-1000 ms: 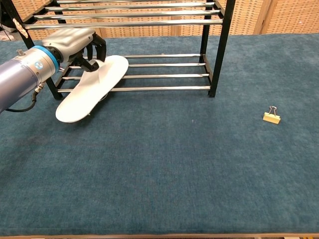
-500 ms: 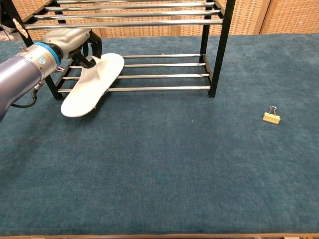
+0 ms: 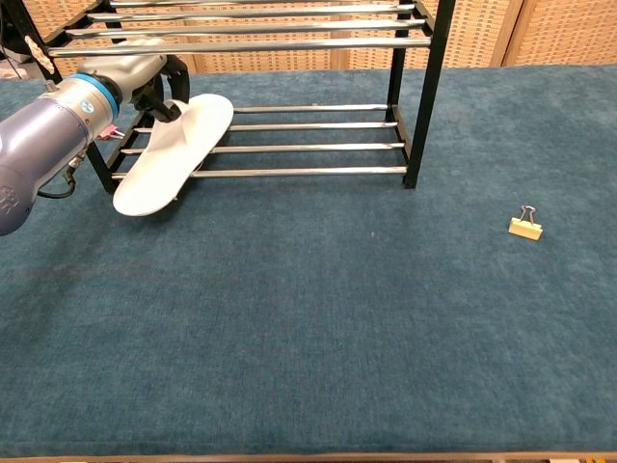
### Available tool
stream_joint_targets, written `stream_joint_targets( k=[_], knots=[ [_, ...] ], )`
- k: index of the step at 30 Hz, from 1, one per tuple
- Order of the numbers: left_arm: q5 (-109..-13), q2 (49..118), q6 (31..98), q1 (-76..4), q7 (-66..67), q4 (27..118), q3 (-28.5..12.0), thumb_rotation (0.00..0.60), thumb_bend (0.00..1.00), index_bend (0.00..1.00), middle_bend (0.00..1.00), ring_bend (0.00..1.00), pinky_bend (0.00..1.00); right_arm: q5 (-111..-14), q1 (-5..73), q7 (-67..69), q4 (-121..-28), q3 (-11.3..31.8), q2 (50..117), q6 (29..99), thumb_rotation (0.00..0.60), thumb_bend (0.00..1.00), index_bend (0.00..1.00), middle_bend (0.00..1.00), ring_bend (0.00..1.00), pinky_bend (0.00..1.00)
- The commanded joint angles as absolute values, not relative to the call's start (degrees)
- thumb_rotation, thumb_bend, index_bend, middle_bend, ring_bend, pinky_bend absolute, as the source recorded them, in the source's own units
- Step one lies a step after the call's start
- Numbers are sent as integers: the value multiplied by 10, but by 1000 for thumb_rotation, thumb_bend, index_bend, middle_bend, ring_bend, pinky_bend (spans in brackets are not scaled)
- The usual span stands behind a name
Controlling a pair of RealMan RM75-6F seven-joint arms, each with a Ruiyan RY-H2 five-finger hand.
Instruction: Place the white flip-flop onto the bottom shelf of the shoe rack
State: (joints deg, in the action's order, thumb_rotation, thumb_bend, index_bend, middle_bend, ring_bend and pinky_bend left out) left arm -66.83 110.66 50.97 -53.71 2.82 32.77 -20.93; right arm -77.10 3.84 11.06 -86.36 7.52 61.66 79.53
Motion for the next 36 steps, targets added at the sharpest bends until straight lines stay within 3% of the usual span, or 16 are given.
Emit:
stream_joint_targets(
  k=[1, 26, 29, 33, 36],
  knots=[
    [-664, 1109, 505, -538, 32, 321, -211, 600, 485, 726, 531, 511, 644, -771, 39, 111, -864, 75, 617, 795, 600, 0, 0, 0, 0, 0],
    [-635, 1114, 520, -530, 67, 321, -222, 600, 461, 709, 524, 497, 644, -774, 39, 119, -865, 73, 614, 792, 600, 0, 0, 0, 0, 0],
    [-631, 1113, 509, -529, 67, 326, -220, 600, 420, 617, 428, 396, 636, -773, 43, 120, -868, 78, 610, 791, 600, 0, 0, 0, 0, 0],
    [-631, 1104, 492, -525, 54, 343, -216, 600, 269, 425, 226, 218, 531, -769, 44, 118, -875, 79, 604, 786, 600, 0, 0, 0, 0, 0],
    [-628, 1102, 490, -523, 55, 345, -216, 600, 172, 346, 165, 163, 483, -768, 44, 118, -877, 78, 603, 785, 600, 0, 0, 0, 0, 0]
  ],
)
